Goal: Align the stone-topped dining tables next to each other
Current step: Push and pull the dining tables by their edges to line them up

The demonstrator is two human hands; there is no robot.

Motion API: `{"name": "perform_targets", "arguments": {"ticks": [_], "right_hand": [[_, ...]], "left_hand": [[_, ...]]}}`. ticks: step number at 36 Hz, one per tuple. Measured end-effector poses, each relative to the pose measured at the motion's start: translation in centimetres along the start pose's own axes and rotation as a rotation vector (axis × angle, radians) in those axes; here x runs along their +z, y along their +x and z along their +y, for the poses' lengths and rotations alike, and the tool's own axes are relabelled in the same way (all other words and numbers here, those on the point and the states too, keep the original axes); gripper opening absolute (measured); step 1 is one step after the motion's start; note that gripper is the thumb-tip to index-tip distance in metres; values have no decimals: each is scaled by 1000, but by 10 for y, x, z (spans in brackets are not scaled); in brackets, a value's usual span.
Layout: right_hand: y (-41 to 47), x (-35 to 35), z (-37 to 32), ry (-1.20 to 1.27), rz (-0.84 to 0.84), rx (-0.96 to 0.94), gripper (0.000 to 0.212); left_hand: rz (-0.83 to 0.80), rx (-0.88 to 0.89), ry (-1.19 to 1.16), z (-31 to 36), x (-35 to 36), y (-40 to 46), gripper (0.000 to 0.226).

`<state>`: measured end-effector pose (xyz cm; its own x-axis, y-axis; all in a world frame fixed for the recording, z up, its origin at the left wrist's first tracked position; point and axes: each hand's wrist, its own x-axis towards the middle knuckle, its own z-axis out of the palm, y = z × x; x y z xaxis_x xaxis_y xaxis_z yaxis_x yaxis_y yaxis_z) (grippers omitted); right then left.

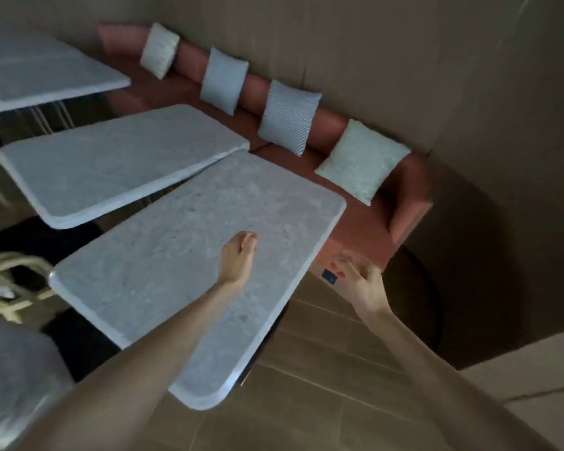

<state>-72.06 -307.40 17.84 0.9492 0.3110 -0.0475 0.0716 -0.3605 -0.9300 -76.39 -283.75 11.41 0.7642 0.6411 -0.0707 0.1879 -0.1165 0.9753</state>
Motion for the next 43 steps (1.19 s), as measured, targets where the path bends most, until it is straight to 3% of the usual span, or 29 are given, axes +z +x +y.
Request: {"name": "perform_targets", "arguments": {"ticks": [4,7,12,17,20,23,29,34,43], "right_hand": [[41,17,30,-57,-276,-26,26],[57,42,58,-127,-452,-93,23],[58,93,105,-327,-764,-223,26],[47,125,145,-540,-979,-441,40],[48,152,164,-658,-993,-661,43],[52,185,184,-753,-952,-851,52],[56,220,228,-851,-655,-1081,54],[54,224,237,-794,-536,-1156,49],[55,225,236,-804,-507,-1182,49]], "left_hand": [[170,-44,187,-28,-19,-25,47],[251,-122,344,-55,-31,-60,55],[443,-315,488,-113,-32,-125,28],[409,-440,588,-163,-7,-159,41],[395,-494,669,-192,2,-157,50],[500,-472,761,-222,17,-143,50],[759,-351,1130,-252,46,-131,48],[776,-292,1212,-251,44,-131,44],[741,-321,1198,-252,44,-130,51]]}}
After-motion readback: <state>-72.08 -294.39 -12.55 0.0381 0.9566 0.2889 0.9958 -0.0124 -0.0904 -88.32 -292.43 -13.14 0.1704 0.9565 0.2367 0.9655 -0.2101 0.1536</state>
